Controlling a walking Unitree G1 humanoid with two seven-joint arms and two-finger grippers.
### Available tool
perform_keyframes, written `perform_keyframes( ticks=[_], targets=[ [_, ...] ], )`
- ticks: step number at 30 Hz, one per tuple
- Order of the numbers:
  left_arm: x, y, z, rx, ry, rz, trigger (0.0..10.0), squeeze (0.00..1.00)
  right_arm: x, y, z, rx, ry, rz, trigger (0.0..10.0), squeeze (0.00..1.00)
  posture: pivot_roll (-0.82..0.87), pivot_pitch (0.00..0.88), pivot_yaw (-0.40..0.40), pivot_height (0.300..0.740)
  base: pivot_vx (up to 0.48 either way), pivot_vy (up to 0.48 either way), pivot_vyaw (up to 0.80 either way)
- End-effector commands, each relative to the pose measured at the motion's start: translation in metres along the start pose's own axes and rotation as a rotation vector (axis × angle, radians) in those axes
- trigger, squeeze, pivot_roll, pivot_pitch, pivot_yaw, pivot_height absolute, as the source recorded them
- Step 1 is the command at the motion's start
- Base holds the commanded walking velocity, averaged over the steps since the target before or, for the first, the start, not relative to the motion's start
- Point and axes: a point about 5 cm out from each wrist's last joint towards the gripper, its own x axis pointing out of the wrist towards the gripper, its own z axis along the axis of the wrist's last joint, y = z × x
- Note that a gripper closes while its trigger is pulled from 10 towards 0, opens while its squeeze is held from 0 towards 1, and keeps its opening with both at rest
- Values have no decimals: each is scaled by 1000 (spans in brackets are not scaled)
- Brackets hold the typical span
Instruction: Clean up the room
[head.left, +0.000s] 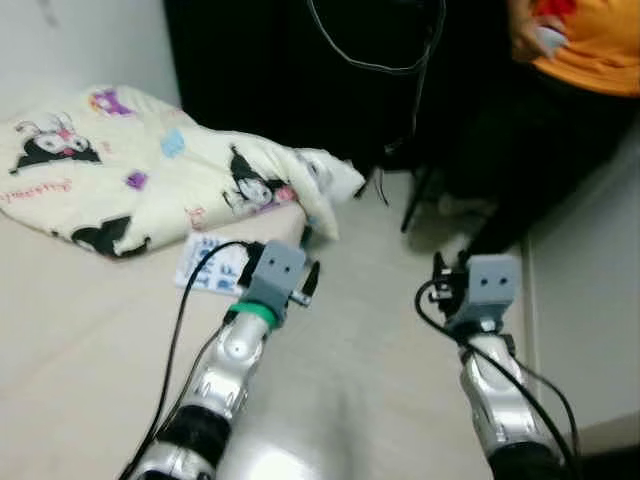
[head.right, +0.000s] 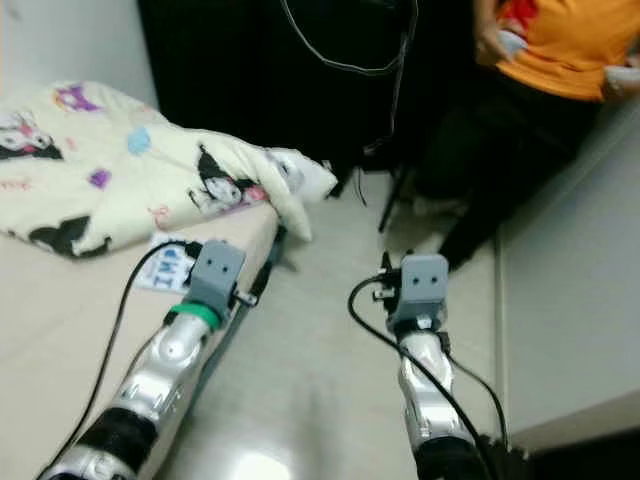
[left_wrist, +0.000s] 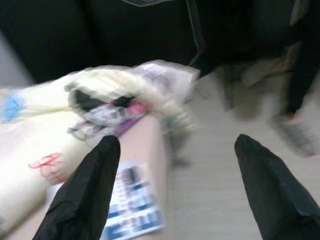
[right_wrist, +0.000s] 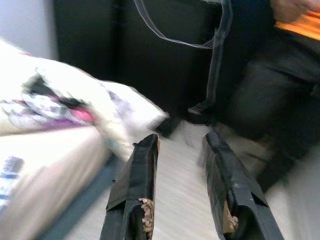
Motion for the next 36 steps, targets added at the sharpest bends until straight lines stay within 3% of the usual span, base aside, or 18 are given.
perform_keyframes(
  ticks=[1,9,13,36],
  targets=[
    [-1,-13,0,-15,3,-31,10000,0,-9,-14,-10,-30,52,-40,10000,0,-19,103,-36,720,454,0,0],
    [0,-14,1,-18,2,-33,10000,0,-9,-15,-11,-43,53,-38,10000,0,-19,103,-36,720,416,0,0],
    [-1,-16,0,-29,7,-43,10000,0,-9,-15,-11,-37,49,-39,10000,0,-22,99,-32,720,0,0,770],
    [-2,-18,-1,-32,12,-63,10000,0,-12,-17,-11,-12,46,-54,10000,0,-28,109,-28,720,0,0,0]
  ],
)
